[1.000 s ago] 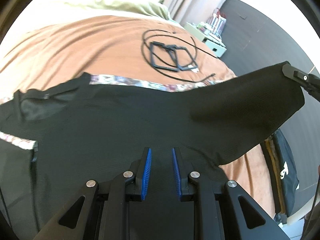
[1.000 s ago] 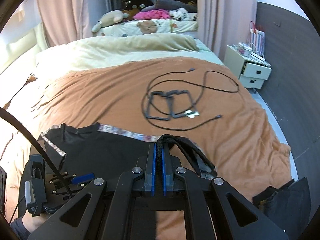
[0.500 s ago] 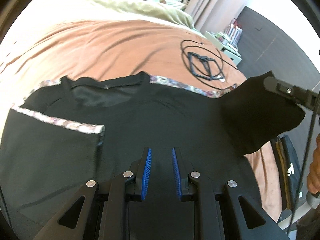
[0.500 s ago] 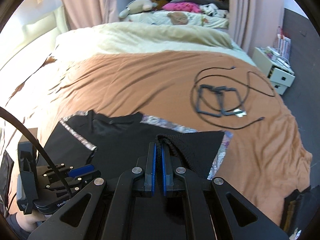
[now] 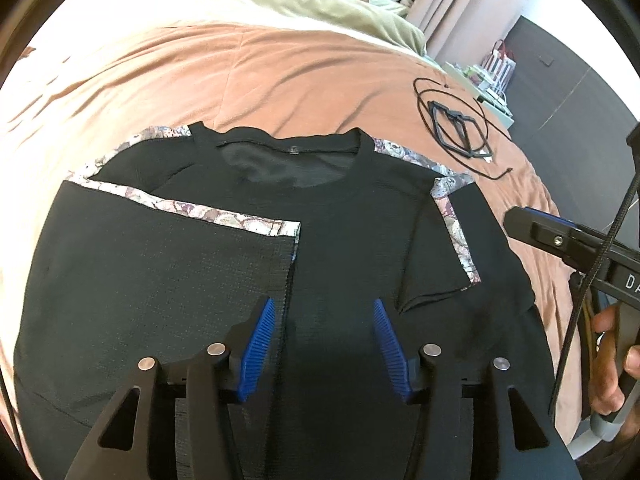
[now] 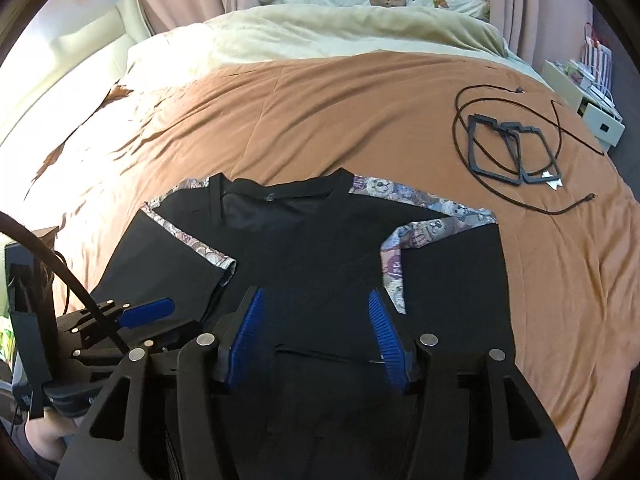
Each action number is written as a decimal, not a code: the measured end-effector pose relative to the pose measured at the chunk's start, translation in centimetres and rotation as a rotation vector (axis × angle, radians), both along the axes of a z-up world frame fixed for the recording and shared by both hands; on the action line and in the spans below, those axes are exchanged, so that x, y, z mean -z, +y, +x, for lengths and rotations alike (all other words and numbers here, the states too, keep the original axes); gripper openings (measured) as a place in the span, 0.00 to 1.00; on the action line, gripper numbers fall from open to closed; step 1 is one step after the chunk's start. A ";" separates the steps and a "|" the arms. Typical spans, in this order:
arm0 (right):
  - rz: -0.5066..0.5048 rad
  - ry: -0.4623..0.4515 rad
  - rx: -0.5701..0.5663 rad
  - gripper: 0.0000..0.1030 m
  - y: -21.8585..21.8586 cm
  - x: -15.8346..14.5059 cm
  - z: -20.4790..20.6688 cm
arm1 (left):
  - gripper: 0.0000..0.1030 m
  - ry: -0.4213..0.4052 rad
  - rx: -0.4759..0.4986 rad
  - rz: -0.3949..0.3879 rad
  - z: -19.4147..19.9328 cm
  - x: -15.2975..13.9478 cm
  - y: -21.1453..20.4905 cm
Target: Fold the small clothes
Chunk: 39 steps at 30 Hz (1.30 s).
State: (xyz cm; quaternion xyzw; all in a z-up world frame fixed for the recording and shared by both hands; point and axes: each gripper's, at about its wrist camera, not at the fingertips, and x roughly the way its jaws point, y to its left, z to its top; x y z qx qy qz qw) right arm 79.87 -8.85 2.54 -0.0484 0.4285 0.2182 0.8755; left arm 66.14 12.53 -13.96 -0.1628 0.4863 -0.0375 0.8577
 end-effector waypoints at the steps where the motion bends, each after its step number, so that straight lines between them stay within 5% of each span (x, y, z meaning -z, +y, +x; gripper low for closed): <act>1: -0.004 -0.003 0.008 0.51 -0.4 0.1 0.2 | 0.52 0.000 0.001 -0.002 0.0 0.0 -0.1; 10: -0.041 -0.006 0.123 0.51 -7.4 1.3 1.6 | 0.53 0.009 0.066 0.012 1.4 0.7 -3.7; 21: -0.053 0.058 0.223 0.49 -11.4 6.4 2.9 | 0.53 0.043 0.119 0.079 3.2 3.6 -7.3; 24: -0.053 0.090 0.224 0.45 -11.9 7.9 3.2 | 0.39 0.038 0.111 0.108 3.3 4.0 -7.6; 26: -0.051 0.106 0.225 0.44 -12.1 8.7 3.4 | 0.14 0.033 0.114 0.111 3.3 4.2 -7.7; 28: -0.053 0.118 0.227 0.44 -12.3 9.5 3.8 | 0.04 0.029 0.120 0.111 3.1 4.1 -7.8; 39: -0.071 0.105 0.272 0.43 -13.2 9.0 2.7 | 0.09 0.078 0.081 0.146 1.3 2.7 -6.6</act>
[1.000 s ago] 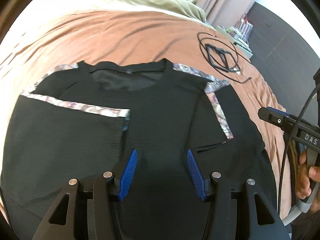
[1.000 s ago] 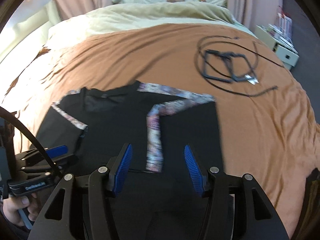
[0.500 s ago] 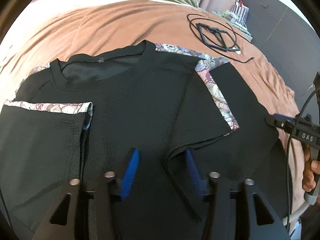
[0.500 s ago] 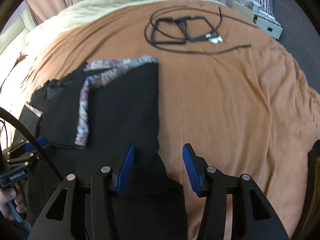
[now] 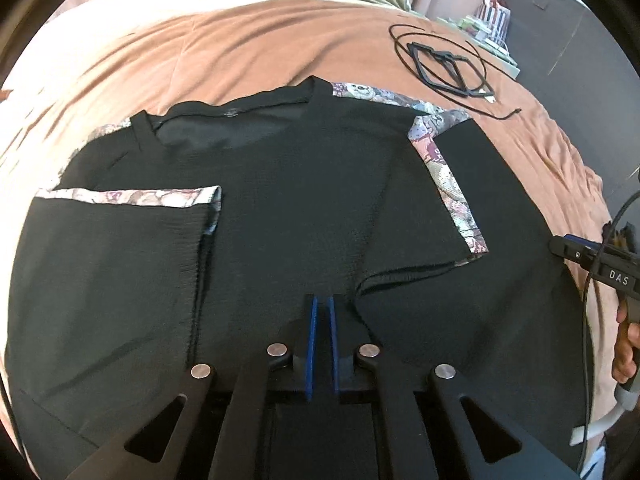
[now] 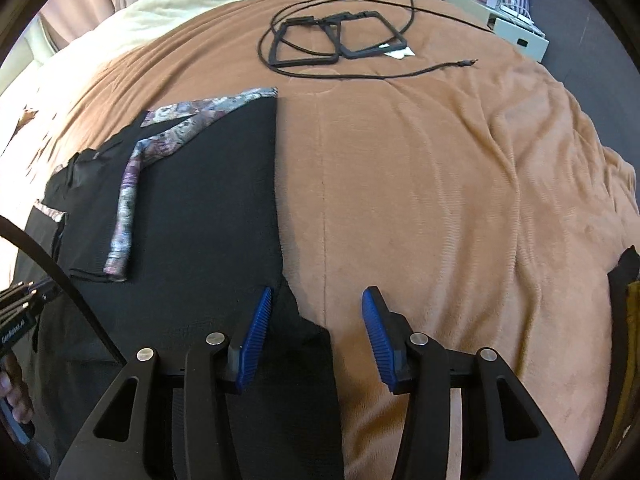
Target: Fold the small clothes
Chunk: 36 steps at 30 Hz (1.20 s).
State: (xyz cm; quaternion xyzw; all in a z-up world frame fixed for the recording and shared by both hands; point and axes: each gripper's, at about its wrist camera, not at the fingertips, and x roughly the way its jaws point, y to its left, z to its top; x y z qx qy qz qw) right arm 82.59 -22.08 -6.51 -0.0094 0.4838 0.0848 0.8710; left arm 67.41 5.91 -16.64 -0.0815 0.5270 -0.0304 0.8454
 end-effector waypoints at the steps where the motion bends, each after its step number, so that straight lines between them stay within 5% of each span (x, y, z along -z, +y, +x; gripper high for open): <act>1: 0.008 -0.009 -0.003 0.43 0.0 -0.4 -0.3 | 0.12 -0.003 0.000 -0.009 -0.1 -0.3 0.1; 8: 0.053 -0.036 -0.024 0.44 -0.5 -1.7 -1.8 | 0.36 -0.052 0.044 -0.032 -0.2 -2.5 -1.6; 15: 0.080 -0.028 -0.048 0.44 -1.9 -1.6 -2.2 | 0.44 -0.063 0.130 -0.029 1.2 -2.3 -5.9; 17: 0.074 -0.023 -0.058 0.44 -2.1 -1.4 -2.3 | 0.61 -0.062 0.130 -0.030 1.8 -2.0 -6.7; 19: 0.076 -0.020 -0.062 0.43 -2.2 -1.2 -2.2 | 0.66 -0.071 0.131 -0.029 2.2 -1.8 -7.2; 31: 0.098 -0.006 -0.092 0.43 -2.3 0.0 -1.5 | 0.65 -0.064 0.140 0.086 4.4 1.1 -10.2; 33: 0.093 -0.001 -0.102 0.44 -2.1 0.2 -1.4 | 0.59 -0.081 0.141 0.135 4.6 1.3 -10.5; 36: 0.070 0.003 -0.111 0.44 -1.9 0.5 -1.2 | 0.32 -0.081 0.119 0.149 5.0 1.0 -9.8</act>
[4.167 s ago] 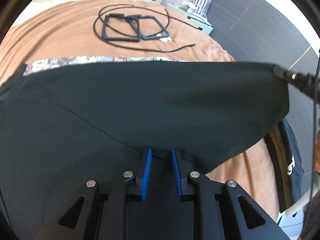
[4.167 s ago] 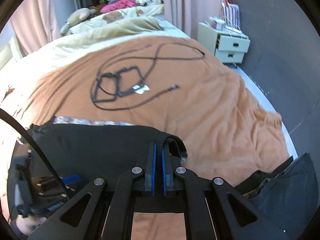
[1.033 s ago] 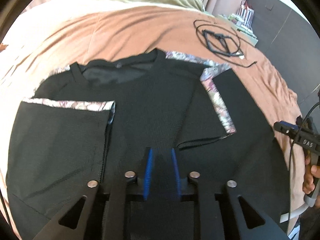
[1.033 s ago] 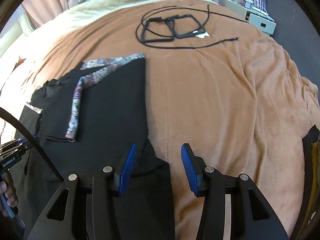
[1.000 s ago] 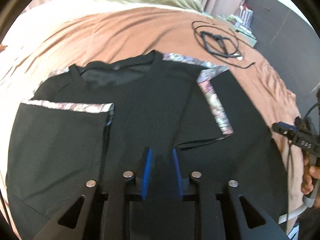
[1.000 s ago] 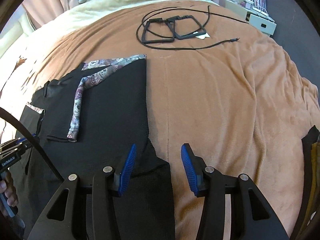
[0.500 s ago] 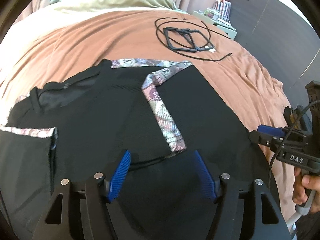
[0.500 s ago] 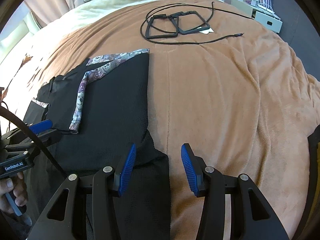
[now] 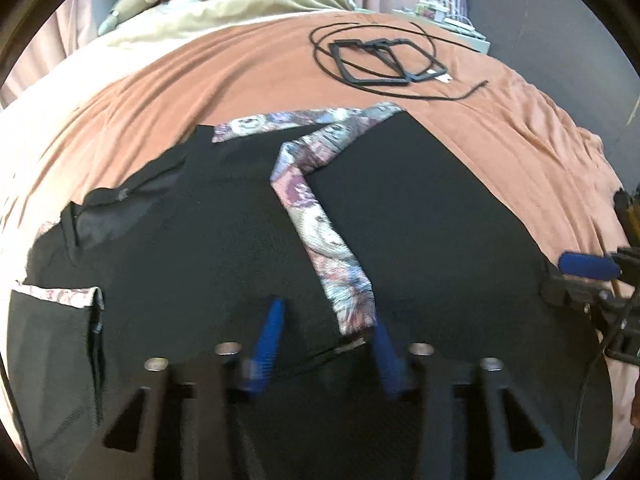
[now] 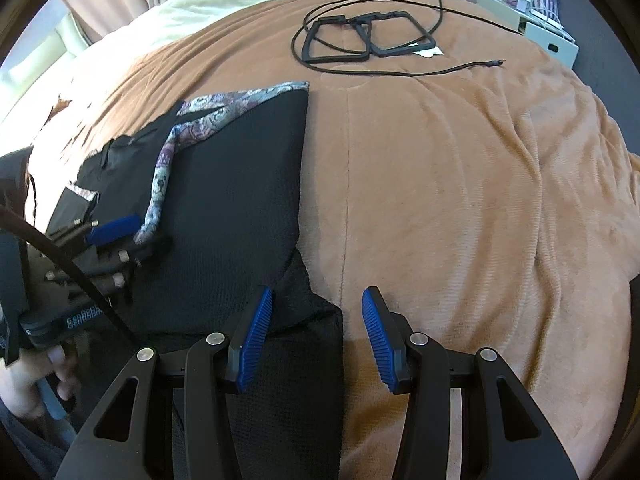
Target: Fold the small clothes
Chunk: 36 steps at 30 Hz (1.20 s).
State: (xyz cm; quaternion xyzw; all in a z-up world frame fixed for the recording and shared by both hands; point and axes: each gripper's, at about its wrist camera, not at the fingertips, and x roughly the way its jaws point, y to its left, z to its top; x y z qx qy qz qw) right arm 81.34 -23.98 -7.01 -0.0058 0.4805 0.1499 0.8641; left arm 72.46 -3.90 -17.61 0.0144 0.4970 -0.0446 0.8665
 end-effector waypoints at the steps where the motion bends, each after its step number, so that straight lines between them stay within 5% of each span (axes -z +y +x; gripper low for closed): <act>1: -0.002 0.000 0.000 0.44 0.0 0.0 0.0 | 0.21 0.003 -0.010 -0.009 0.1 -0.2 0.4; 17: -0.011 -0.011 0.017 0.44 0.3 -0.6 1.0 | 0.18 -0.052 -0.166 0.072 1.1 -3.0 10.1; 22: -0.015 -0.011 0.021 0.44 0.6 -0.5 1.2 | 0.18 -0.039 -0.204 0.031 0.6 -3.1 12.7; 31: -0.037 -0.012 0.015 0.44 1.1 -0.6 1.3 | 0.20 -0.001 -0.158 -0.034 0.1 -2.0 11.1; 36: -0.068 0.003 0.015 0.44 1.0 0.5 1.5 | 0.31 0.035 -0.114 -0.022 -0.4 -0.3 9.1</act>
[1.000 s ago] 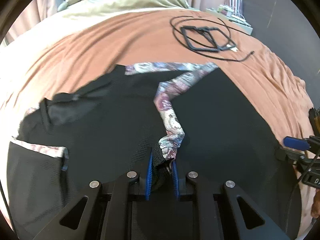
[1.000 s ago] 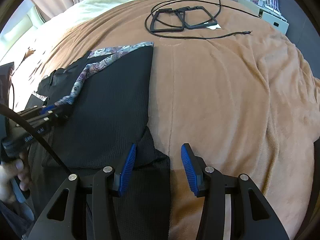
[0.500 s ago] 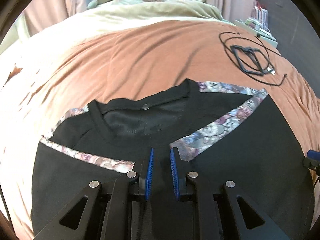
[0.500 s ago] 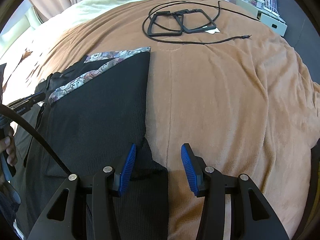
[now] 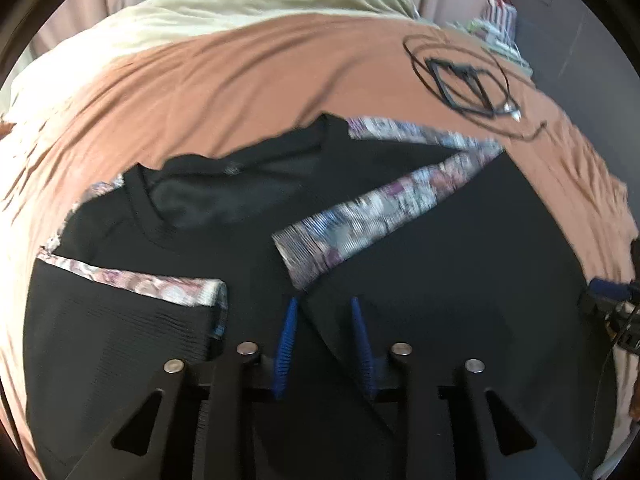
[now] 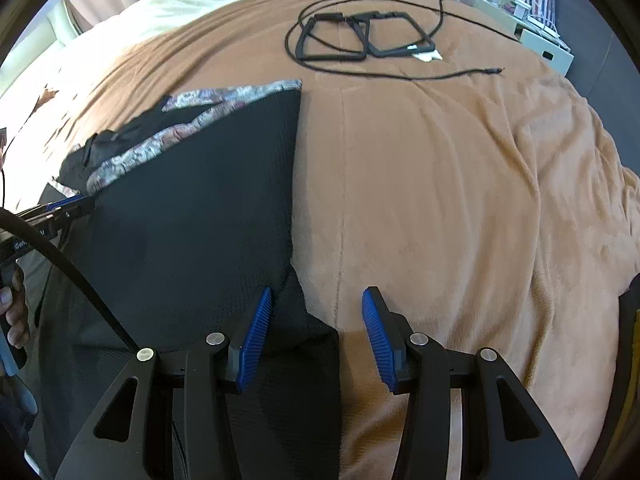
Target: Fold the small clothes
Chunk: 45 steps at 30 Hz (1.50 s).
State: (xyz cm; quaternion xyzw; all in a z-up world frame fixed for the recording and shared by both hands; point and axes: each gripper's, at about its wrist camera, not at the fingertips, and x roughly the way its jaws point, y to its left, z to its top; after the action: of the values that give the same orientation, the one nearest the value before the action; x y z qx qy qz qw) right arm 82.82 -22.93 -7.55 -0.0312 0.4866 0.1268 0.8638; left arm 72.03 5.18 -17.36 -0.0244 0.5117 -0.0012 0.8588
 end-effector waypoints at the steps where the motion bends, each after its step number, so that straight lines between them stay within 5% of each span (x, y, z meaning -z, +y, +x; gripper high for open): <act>1: 0.001 0.001 -0.001 0.44 -0.1 0.2 0.0 | 0.32 0.007 0.006 0.009 -0.2 0.4 -0.4; 15: -0.046 -0.002 -0.003 0.43 -0.6 0.3 -1.3 | 0.32 0.040 0.023 0.025 -2.9 0.4 -1.4; 24: -0.083 0.001 0.032 0.44 -0.6 -1.2 -2.6 | 0.33 0.051 0.041 -0.035 -5.3 -1.4 -0.6; 31: -0.057 -0.035 0.020 0.48 -0.8 -4.0 -6.2 | 0.62 0.002 0.014 -0.082 -8.9 -4.8 1.5; 37: -0.014 -0.086 0.020 0.78 -1.6 -6.7 -11.2 | 0.89 -0.067 -0.028 -0.083 -13.7 -8.7 4.0; 45: 0.005 -0.117 0.052 0.87 -2.7 -8.5 -17.8 | 0.98 -0.134 -0.088 -0.102 -20.4 -12.4 7.2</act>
State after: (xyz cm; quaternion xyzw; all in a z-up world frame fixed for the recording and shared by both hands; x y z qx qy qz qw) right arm 64.98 -25.62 0.92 -0.0238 0.4357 0.1034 0.8938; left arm 51.65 12.43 -4.95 -0.0904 0.4507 0.0087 0.8880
